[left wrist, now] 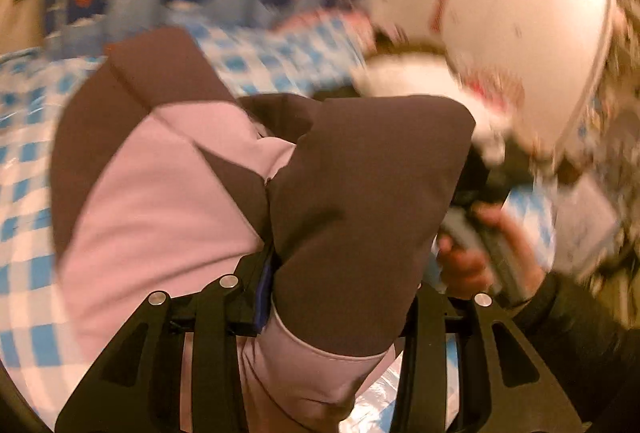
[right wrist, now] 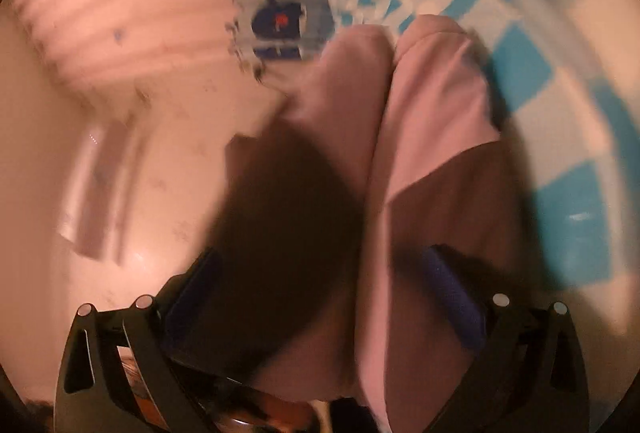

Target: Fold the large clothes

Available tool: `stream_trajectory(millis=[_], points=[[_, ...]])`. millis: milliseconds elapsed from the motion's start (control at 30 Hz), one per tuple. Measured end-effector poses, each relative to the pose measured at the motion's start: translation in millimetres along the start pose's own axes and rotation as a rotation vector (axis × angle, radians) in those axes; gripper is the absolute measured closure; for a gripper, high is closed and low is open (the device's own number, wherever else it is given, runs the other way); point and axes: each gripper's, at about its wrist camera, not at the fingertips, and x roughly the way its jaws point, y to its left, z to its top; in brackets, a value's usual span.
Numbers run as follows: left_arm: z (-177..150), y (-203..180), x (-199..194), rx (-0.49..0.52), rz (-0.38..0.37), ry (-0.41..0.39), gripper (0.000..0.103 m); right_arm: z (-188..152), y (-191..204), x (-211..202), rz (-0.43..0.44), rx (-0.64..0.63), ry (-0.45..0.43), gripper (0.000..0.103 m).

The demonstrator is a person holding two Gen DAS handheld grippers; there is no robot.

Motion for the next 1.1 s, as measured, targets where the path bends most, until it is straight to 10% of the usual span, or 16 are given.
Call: stream_trajectory(millis=[267, 467, 600, 667, 800, 933, 1100], points=[[-8, -35, 53, 0.181, 0.023, 0.152, 0.057, 21, 82, -26, -0.103, -0.288, -0.088, 0.006], [-27, -74, 79, 0.421, 0.162, 0.164, 0.031, 48, 158, 80, -0.057, -0.436, 0.297, 0.006], [-37, -79, 63, 0.467, 0.196, 0.118, 0.026, 60, 117, 150, -0.337, -0.440, 0.425, 0.008], [-34, -79, 46, 0.457, 0.177, 0.096, 0.025, 65, 88, 157, -0.428, -0.395, 0.402, 0.043], [-29, -58, -39, 0.209, -0.084, -0.019, 0.026, 73, 59, 131, -0.465, -0.344, 0.258, 0.093], [-5, 8, -123, -0.102, -0.166, -0.296, 0.021, 43, 65, 127, -0.524, -0.542, 0.138, 0.096], [29, 107, -93, -0.454, -0.093, -0.384, 0.017, 20, 48, 128, -0.564, -0.678, -0.005, 0.096]])
